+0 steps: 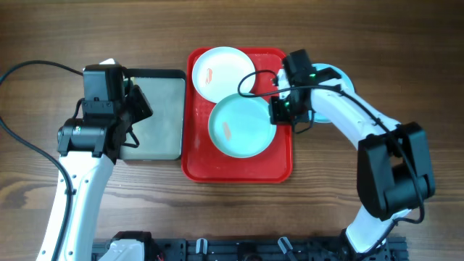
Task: Clean dirty plates on tray and stack at the side
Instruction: 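Move the right gripper to the rim of the other blue plate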
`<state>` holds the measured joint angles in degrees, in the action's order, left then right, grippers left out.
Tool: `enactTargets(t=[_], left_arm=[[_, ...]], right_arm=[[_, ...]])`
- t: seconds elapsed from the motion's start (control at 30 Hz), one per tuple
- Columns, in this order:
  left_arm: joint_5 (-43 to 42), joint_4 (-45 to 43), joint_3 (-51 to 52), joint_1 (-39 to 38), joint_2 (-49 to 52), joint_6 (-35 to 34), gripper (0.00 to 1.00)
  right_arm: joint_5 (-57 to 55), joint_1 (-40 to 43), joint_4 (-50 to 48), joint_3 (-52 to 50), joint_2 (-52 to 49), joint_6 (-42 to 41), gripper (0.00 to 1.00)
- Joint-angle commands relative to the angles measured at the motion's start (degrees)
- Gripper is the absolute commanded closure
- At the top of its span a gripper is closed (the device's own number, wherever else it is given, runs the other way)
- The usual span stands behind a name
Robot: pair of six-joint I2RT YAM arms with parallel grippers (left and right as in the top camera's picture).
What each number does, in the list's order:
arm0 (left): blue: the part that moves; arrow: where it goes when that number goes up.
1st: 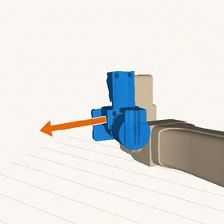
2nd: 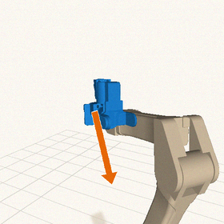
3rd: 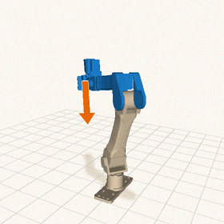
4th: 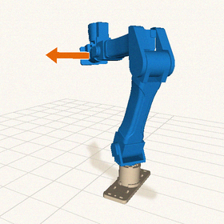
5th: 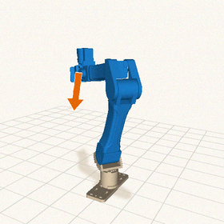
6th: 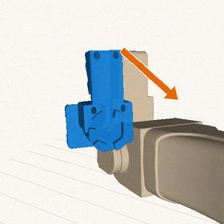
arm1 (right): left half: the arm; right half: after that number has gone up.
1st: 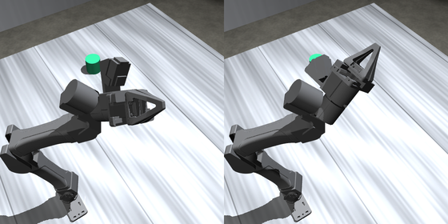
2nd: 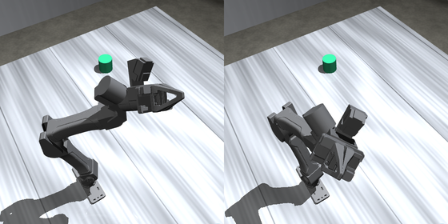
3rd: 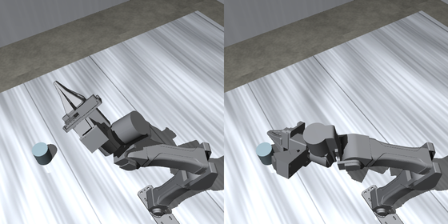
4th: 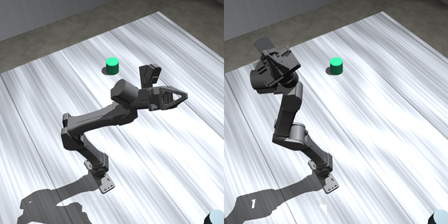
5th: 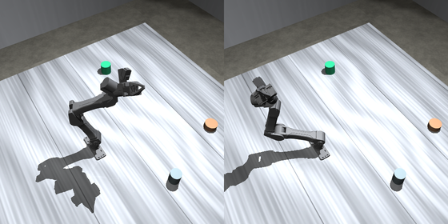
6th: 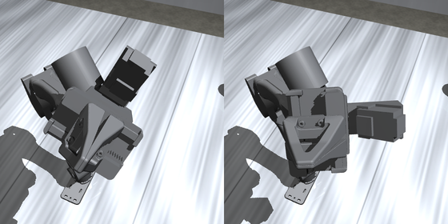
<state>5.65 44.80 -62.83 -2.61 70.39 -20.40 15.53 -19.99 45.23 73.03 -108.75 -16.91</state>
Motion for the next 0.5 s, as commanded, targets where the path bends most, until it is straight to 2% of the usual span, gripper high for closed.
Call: enactTargets(t=[0.0, 0.13, 0.17, 0.23, 0.3, 0.47], left_arm=[[-0.72, 0.09, 0.22, 0.26, 0.13, 0.72, 0.96], [-0.72, 0.09, 0.22, 0.26, 0.13, 0.72, 0.96], [-0.72, 0.09, 0.22, 0.26, 0.13, 0.74, 0.96], [-0.72, 0.09, 0.22, 0.26, 0.13, 0.74, 0.96], [-0.72, 0.09, 0.22, 0.26, 0.13, 0.74, 0.96], [-0.72, 0.07, 0.22, 0.26, 0.13, 0.74, 0.96]], right_arm=[[-2.71, -1.95, -0.13, 0.5, 1.4, -6.95, 0.96], [-2.69, -2.69, 0.52, 0.5, 1.4, -7.08, 0.94], [-2.71, -2.67, 0.55, 0.5, 1.4, -6.95, 0.9], [-2.43, -2.67, 0.44, 0.52, 1.4, -4.9, 0.75], [-2.01, -2.64, 0.94, 1.18, 1.42, -2.03, 0.65], [-0.57, -2.62, 1.79, 4.07, 1.64, 1.99, 0.6]])
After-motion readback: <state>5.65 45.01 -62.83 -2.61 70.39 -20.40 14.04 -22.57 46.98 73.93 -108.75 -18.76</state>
